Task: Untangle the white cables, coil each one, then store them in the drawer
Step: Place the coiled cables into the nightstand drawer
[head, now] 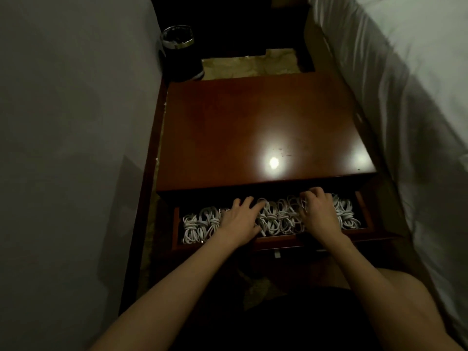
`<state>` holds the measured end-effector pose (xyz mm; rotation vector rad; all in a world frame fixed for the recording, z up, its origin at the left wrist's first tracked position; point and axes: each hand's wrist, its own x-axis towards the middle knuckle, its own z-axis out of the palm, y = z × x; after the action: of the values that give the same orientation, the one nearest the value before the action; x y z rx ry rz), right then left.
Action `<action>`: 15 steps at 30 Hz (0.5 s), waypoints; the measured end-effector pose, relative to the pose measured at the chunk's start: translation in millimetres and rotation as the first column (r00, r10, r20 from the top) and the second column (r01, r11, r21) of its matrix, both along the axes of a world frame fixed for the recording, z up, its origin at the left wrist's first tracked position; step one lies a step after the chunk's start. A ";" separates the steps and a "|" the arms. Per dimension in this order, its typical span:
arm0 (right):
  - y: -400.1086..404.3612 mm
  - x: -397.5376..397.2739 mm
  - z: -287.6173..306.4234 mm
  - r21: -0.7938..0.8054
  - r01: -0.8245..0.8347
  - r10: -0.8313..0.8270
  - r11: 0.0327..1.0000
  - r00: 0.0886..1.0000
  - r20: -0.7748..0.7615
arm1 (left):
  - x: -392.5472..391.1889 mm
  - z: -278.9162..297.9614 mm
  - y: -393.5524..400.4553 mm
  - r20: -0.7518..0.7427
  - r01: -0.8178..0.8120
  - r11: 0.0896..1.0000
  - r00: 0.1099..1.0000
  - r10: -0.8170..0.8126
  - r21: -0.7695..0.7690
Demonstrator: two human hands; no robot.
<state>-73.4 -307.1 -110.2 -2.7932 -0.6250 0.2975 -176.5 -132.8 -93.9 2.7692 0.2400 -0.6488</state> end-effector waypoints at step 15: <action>-14.0 20.0 8.0 0.155 -0.016 0.050 0.988 0.975 -0.218 | 15.3 1.5 -24.7 0.033 -0.092 0.995 0.995 0.093 -0.037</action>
<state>-53.4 -321.2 -102.2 -2.5587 -0.6136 0.5351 -161.2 -157.5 -92.4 2.7150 0.3433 -0.5752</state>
